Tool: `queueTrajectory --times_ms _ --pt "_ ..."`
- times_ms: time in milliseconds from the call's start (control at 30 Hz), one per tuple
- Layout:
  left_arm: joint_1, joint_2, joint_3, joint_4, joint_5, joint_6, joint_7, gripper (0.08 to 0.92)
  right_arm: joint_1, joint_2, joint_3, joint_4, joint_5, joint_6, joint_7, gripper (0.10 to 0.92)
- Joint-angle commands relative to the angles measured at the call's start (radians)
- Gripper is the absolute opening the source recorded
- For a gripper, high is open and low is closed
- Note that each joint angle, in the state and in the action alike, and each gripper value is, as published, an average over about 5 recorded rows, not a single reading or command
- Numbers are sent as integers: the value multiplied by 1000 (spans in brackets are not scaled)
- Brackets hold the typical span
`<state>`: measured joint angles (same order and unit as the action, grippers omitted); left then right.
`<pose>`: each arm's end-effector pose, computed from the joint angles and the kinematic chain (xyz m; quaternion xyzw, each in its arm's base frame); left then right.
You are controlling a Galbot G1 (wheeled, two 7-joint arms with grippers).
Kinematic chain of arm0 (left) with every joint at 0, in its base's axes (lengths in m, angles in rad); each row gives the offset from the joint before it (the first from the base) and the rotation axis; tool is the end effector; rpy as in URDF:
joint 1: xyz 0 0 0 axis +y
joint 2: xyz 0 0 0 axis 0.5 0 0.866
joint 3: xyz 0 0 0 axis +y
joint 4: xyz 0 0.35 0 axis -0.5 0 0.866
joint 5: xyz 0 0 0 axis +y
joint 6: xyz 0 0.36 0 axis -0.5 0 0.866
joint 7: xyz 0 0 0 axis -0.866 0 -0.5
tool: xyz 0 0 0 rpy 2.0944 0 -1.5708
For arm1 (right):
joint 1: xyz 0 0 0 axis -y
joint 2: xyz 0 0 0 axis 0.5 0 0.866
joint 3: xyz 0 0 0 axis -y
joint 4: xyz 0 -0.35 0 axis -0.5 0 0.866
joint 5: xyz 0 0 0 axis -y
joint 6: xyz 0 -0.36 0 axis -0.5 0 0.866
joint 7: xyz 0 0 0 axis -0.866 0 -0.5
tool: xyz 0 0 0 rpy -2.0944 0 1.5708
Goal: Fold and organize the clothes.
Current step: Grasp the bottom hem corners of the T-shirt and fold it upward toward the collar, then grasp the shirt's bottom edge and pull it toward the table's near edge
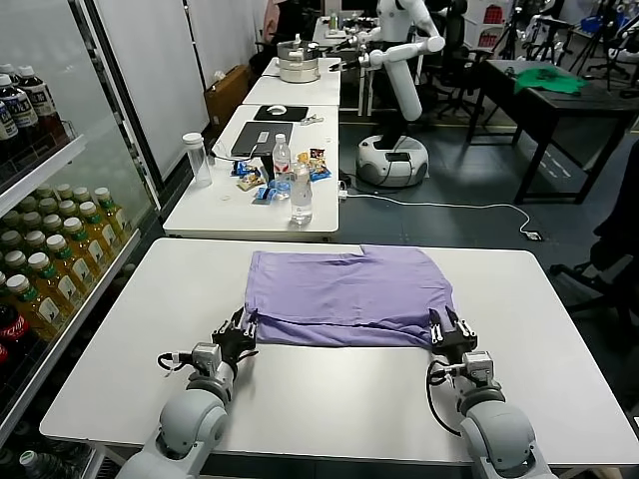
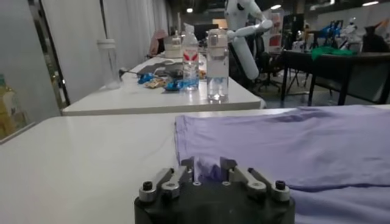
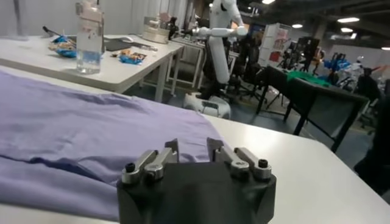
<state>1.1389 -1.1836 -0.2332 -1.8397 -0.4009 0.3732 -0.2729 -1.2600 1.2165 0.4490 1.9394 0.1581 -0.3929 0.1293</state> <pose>0.3061 0.0040 -0.3024 -0.0516 -0.9857 -0.0217 0.1588 0.2819 -0.0530 -0.2812 0.0098 -0.9866 0.1047 0.1251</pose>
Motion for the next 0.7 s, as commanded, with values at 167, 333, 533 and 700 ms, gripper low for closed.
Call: queueTrajectory --times_ms 167,333,533,700 --pt "48 -19 -1 0 -41 52 -33 653 -92 -1 91 14 111 -89 40 744" --pt "23 -25 14 24 -58 69 -37 787 -60 4 69 -26 163 -115 46 816" --pt "3 -30 19 52 -93 74 -37 699 -35 0 37 -55 186 -115 43 778" --pt "-9 -32 19 69 -126 73 -36 552 -22 -8 27 -69 196 -112 37 638"
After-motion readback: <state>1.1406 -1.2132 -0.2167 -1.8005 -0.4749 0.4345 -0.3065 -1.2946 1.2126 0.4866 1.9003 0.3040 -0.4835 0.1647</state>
